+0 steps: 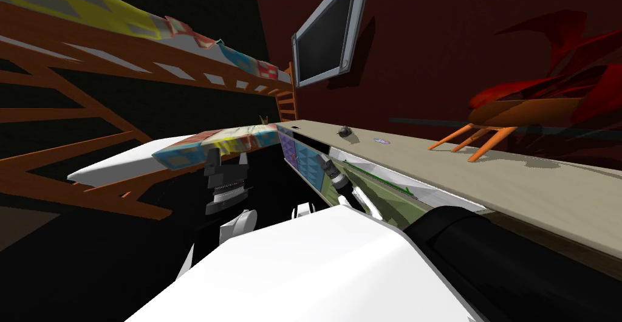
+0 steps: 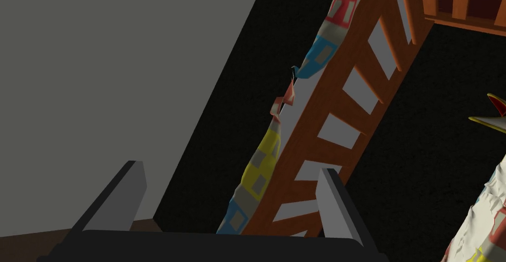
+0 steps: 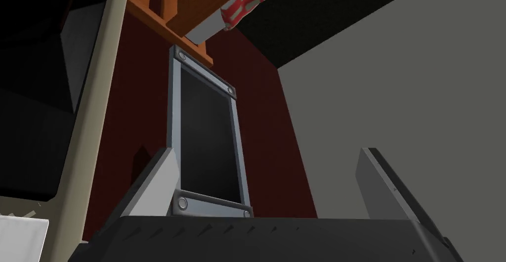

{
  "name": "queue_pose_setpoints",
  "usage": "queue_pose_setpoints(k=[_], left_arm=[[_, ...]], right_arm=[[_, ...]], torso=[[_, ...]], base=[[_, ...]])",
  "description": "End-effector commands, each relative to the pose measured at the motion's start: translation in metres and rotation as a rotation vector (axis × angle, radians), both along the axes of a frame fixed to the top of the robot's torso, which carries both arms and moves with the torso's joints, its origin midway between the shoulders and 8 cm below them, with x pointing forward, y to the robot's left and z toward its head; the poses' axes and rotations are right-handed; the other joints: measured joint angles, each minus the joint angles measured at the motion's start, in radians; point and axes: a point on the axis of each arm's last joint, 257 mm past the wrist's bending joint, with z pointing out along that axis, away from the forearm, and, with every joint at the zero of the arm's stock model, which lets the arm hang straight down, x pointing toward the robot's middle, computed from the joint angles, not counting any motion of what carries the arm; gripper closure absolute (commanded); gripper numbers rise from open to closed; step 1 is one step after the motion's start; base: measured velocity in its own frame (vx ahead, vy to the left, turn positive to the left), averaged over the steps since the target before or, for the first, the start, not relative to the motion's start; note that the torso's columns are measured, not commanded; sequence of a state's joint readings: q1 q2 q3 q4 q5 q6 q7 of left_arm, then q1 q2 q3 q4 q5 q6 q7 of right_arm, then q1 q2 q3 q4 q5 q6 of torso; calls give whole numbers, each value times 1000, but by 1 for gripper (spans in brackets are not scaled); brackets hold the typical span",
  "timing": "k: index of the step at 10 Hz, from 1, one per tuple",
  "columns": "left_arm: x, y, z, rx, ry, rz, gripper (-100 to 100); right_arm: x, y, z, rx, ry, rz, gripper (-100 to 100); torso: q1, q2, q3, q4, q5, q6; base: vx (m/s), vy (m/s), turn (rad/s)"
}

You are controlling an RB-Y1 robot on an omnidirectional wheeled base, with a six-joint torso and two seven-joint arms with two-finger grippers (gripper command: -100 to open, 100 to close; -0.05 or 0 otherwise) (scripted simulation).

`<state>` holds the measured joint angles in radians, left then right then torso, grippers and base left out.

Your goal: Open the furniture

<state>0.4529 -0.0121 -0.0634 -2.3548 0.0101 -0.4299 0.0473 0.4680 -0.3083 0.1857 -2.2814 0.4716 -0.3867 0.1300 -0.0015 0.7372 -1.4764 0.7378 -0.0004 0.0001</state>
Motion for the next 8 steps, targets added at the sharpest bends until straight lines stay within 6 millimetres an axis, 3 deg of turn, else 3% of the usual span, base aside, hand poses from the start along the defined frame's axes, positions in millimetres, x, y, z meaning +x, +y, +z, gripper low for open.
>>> queue_pose_setpoints(k=[1,8], left_arm=[[0,0,0,0,0,0,0],[0,0,0,0,0,0,0]], right_arm=[[5,9,-13,-146,-5,-39,-100],[9,26,-43,-489,-59,-121,-100]], torso=[[1,1,0,0,0,0],[2,1,0,0,0,0]], base=[[116,20,-117],[109,13,-68]])
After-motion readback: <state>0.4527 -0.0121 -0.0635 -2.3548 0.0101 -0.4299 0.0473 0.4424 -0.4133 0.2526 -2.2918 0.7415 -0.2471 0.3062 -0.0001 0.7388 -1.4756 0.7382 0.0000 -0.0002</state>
